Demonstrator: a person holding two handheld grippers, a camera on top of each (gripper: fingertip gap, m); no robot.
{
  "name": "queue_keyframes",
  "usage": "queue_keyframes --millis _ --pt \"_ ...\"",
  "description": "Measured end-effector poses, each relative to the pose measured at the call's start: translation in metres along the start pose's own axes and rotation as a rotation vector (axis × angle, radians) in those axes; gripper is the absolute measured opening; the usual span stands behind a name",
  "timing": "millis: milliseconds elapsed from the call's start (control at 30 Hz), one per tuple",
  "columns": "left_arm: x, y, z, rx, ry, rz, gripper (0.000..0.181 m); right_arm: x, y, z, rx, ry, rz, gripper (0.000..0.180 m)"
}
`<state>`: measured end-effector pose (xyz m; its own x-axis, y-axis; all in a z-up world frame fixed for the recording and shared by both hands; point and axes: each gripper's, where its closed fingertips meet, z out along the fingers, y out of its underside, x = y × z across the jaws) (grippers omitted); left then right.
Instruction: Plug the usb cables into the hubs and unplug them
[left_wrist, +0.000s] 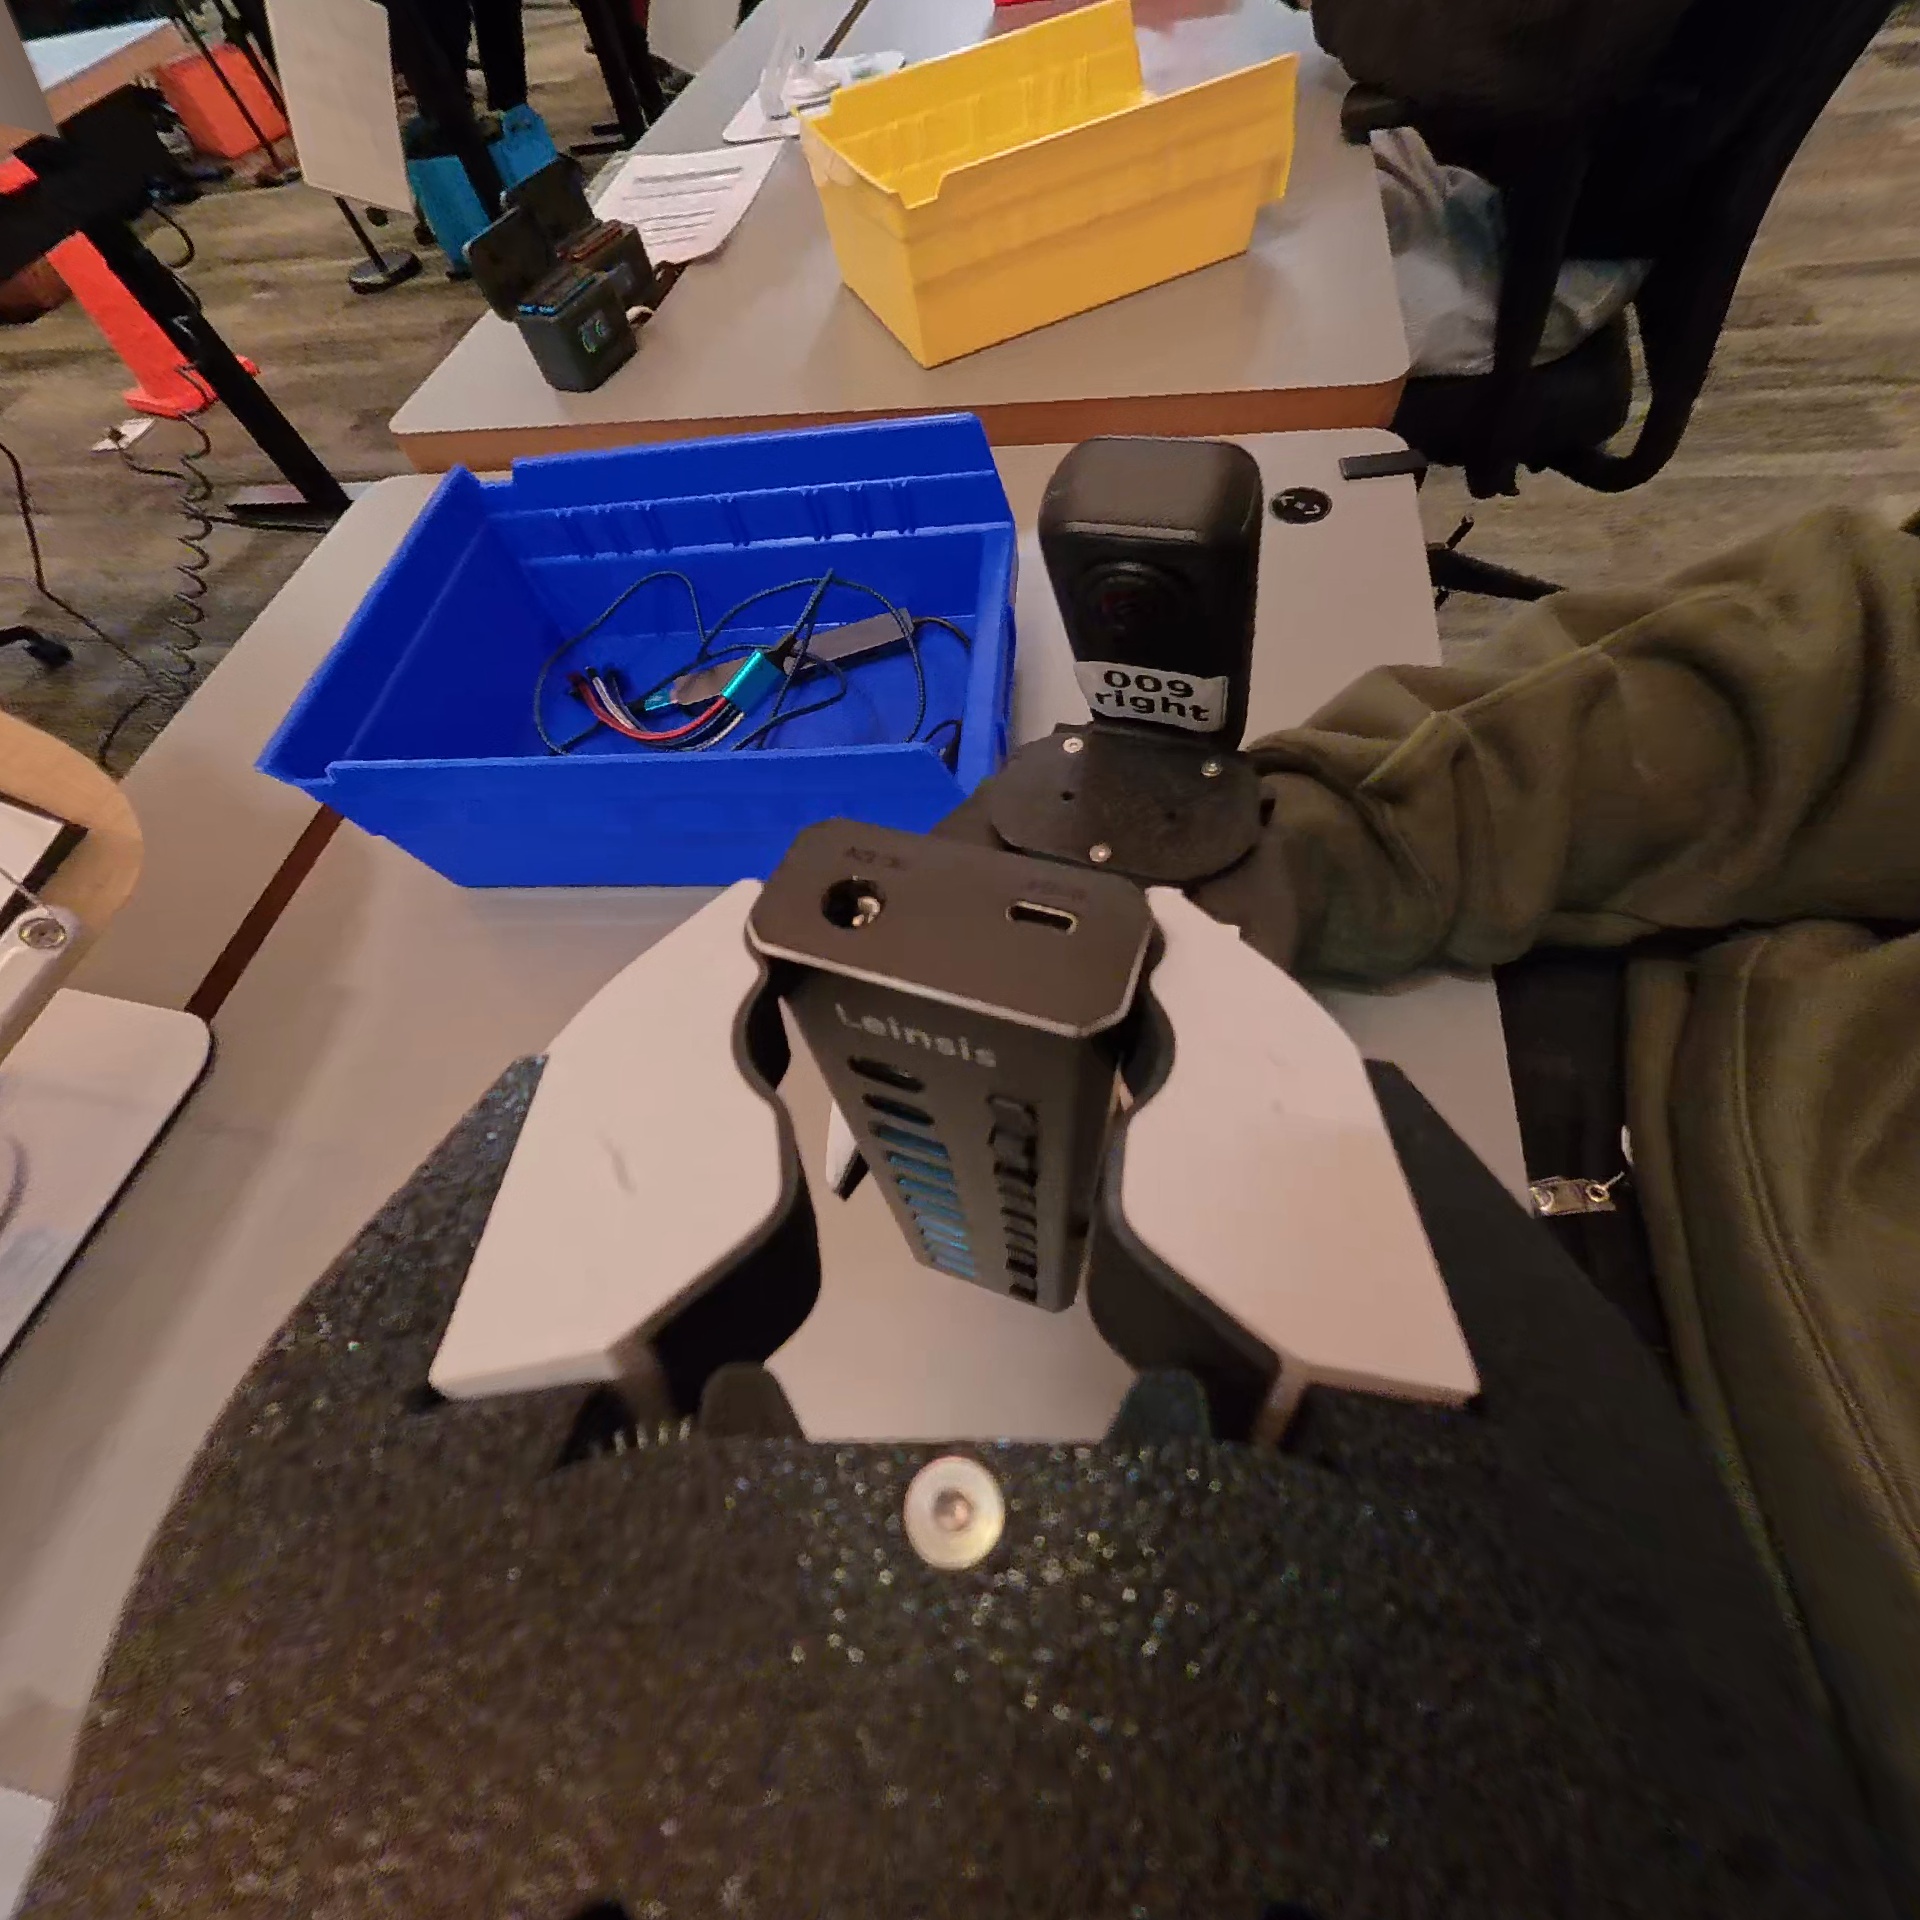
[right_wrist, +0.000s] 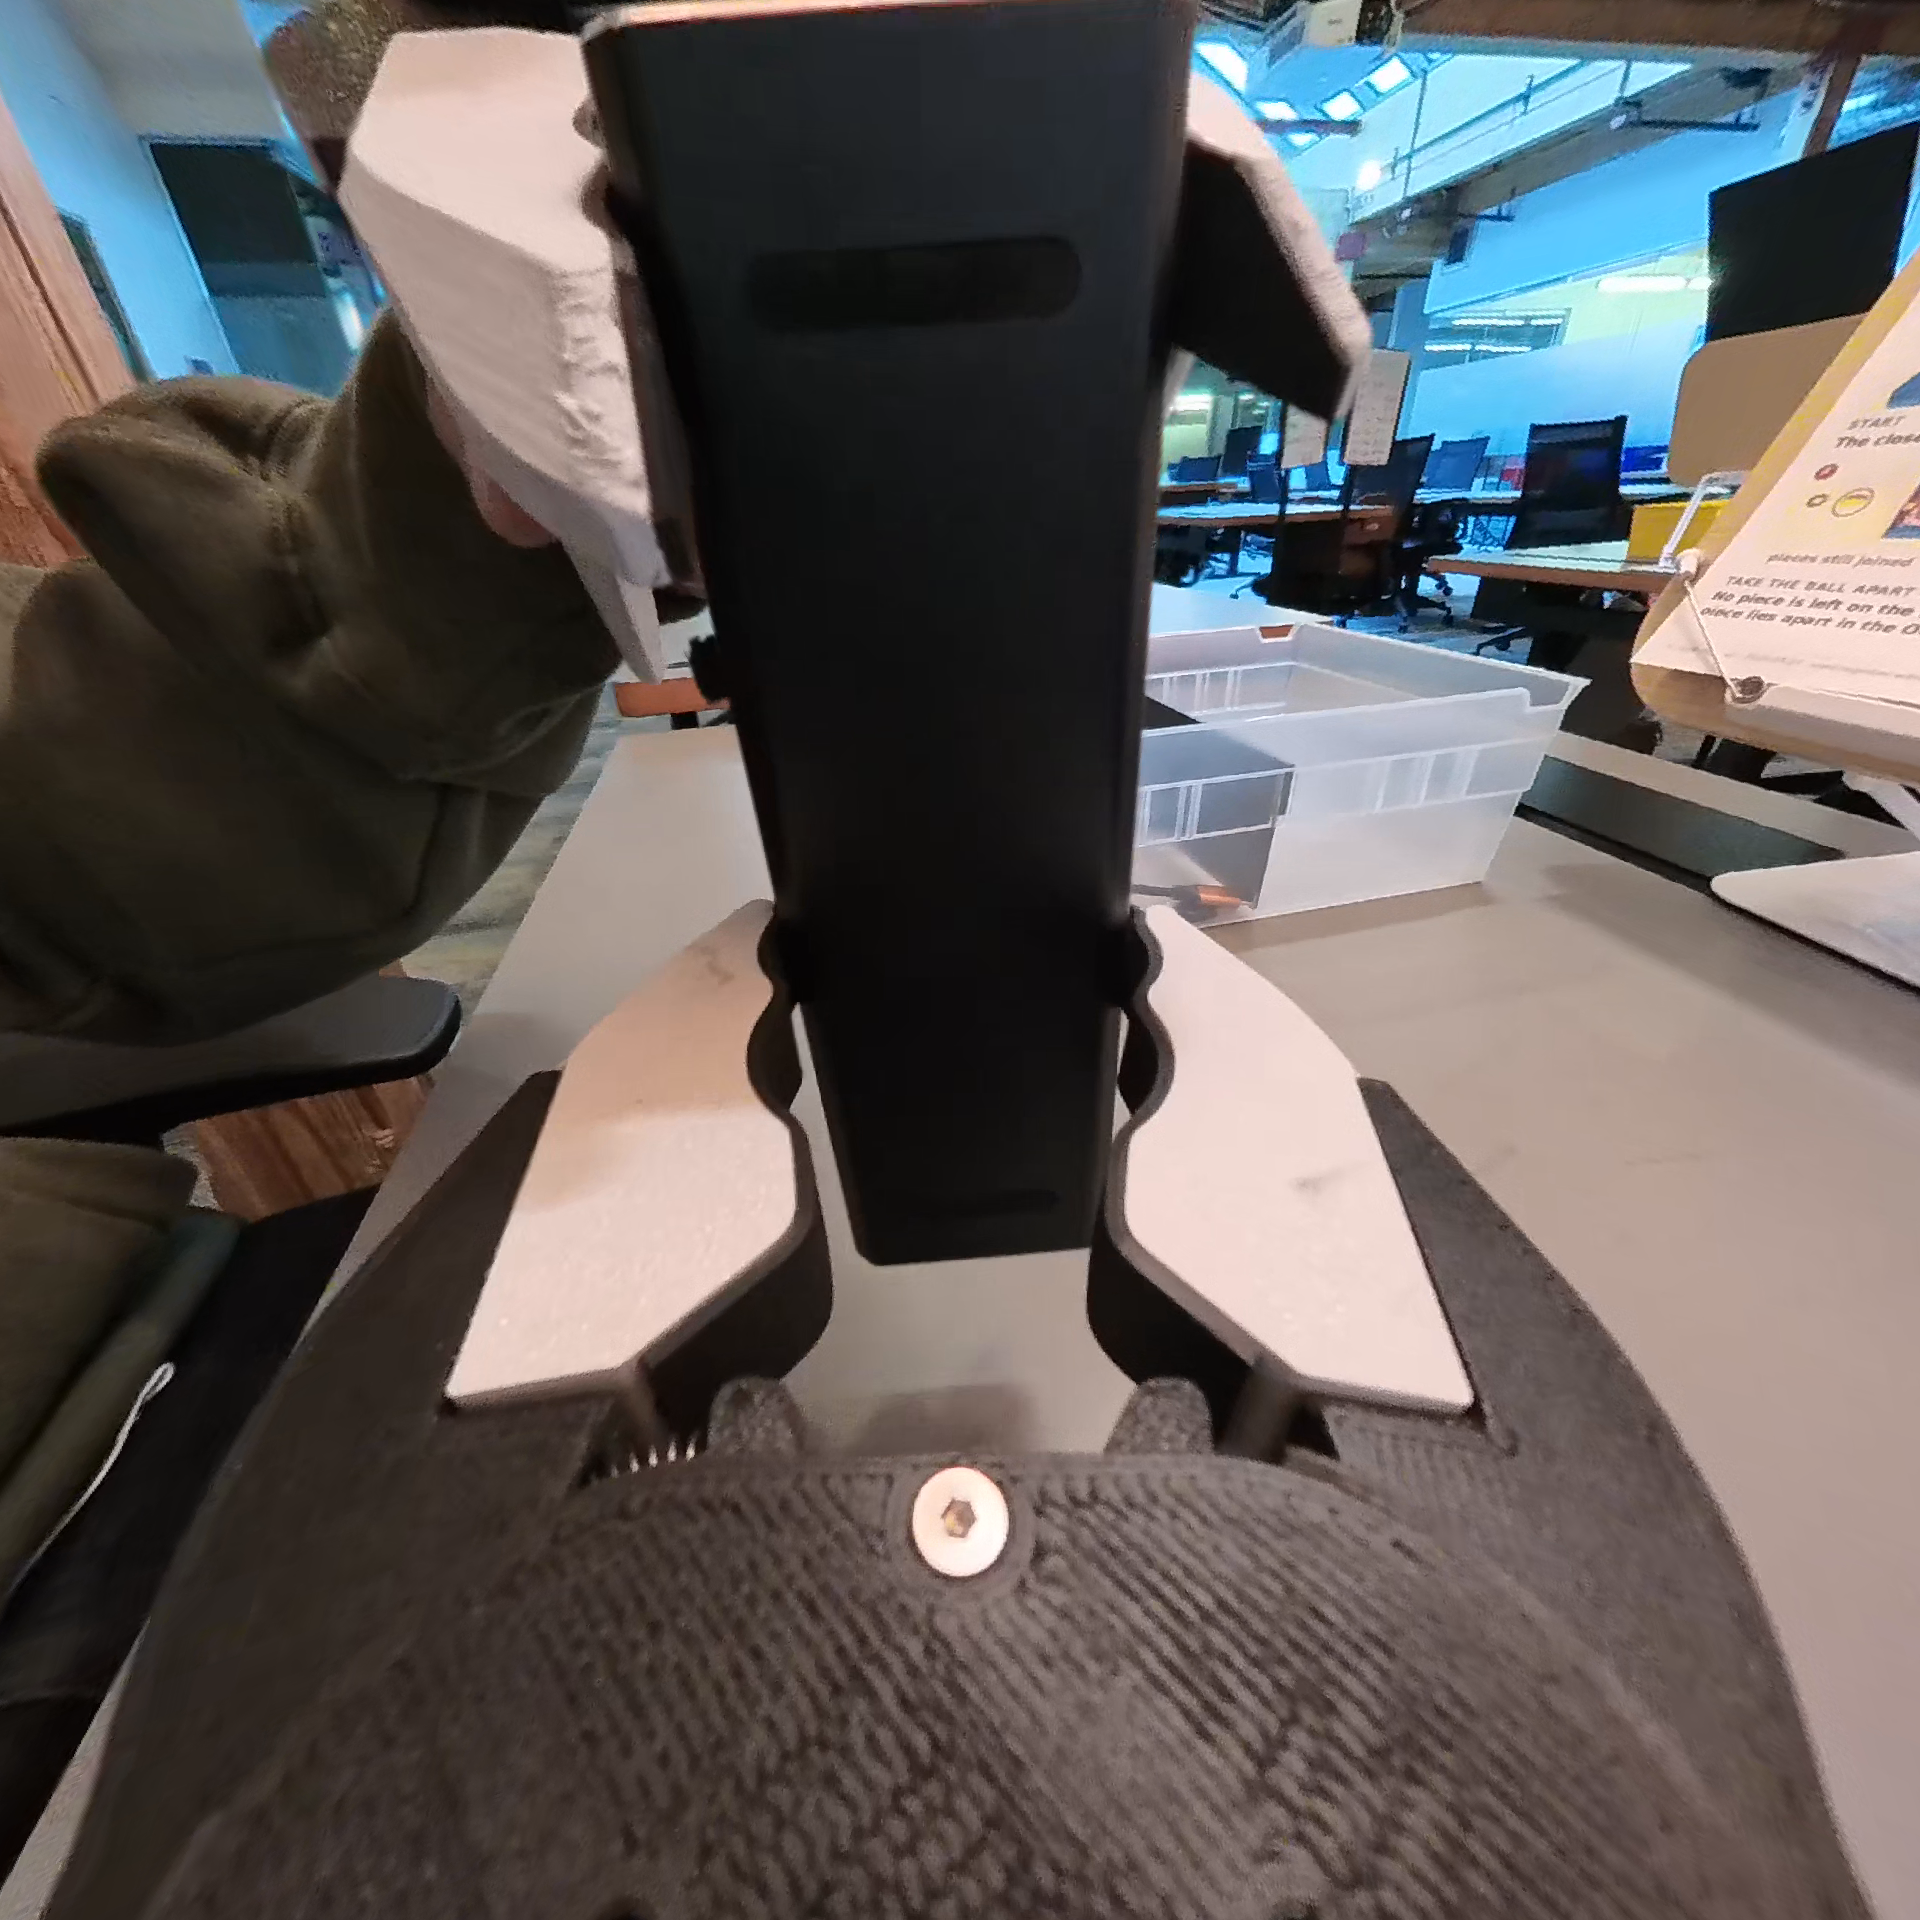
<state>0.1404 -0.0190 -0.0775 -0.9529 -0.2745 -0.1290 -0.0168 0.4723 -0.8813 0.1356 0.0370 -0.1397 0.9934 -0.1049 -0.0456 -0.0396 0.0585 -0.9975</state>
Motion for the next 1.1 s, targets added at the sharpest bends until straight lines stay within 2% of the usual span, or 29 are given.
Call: queue_keyframes --millis 333,633,733,800,933,1100 --pt "0.0 0.007 0.007 -0.053 -0.047 0.034 0.062 0.006 0.005 -0.003 0.008 0.039 -0.015 0.061" --pt "-0.002 0.004 0.008 0.02 -0.021 -0.004 0.064 0.003 0.005 -0.006 0.036 -0.011 0.01 0.061" --pt "-0.002 0.003 0.008 0.026 -0.031 0.005 0.074 0.001 0.004 -0.006 0.048 -0.022 -0.001 0.061" --pt "-0.005 0.0 0.002 0.043 -0.048 -0.008 0.08 0.001 0.001 -0.009 0.07 -0.031 0.007 0.061" --pt "-0.004 -0.021 -0.023 0.205 -0.056 -0.051 0.079 0.003 -0.004 -0.015 0.118 -0.054 0.043 0.061" --pt "-0.009 -0.01 -0.045 0.235 -0.15 -0.078 0.072 0.003 -0.005 -0.019 0.125 -0.073 0.04 0.061"
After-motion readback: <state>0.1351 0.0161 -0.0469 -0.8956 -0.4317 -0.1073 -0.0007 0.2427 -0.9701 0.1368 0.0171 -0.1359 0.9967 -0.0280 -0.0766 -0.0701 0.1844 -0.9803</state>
